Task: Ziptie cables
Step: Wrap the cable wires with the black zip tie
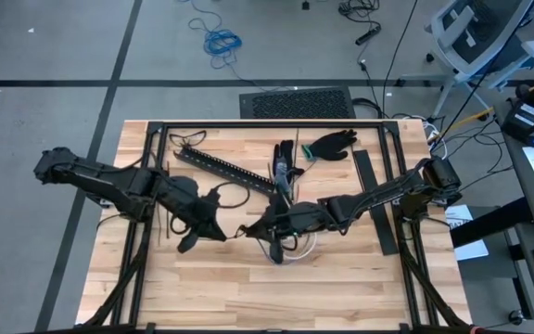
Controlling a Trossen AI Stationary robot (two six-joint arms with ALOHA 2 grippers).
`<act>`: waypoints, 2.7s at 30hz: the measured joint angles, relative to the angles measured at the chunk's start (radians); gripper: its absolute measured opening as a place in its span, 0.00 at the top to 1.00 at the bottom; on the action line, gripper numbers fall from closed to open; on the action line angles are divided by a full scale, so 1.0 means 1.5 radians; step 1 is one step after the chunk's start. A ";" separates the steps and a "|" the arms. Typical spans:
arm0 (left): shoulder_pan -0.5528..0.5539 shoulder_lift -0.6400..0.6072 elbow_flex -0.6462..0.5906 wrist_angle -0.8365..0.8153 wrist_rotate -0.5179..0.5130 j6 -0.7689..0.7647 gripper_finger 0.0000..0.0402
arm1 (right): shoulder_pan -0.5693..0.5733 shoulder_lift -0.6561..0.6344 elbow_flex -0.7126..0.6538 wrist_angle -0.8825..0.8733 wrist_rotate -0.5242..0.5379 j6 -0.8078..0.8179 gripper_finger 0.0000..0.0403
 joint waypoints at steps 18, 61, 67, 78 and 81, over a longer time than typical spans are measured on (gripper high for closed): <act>0.011 0.000 0.000 -0.031 -0.038 0.003 1.00 | 0.000 -0.002 0.000 0.010 0.001 -0.003 0.93; 0.008 0.054 0.000 0.045 -0.085 -0.041 0.69 | -0.005 -0.008 0.000 0.043 0.004 -0.021 0.93; 0.011 -0.002 0.000 0.025 -0.122 -0.033 0.63 | -0.005 -0.008 0.000 0.041 0.004 -0.021 0.93; 0.011 -0.014 0.000 0.055 -0.190 -0.048 0.63 | -0.010 -0.008 0.000 0.039 0.001 -0.026 0.93; 0.009 0.010 0.000 0.085 -0.172 -0.052 0.63 | -0.015 -0.008 0.000 0.044 0.000 -0.027 0.93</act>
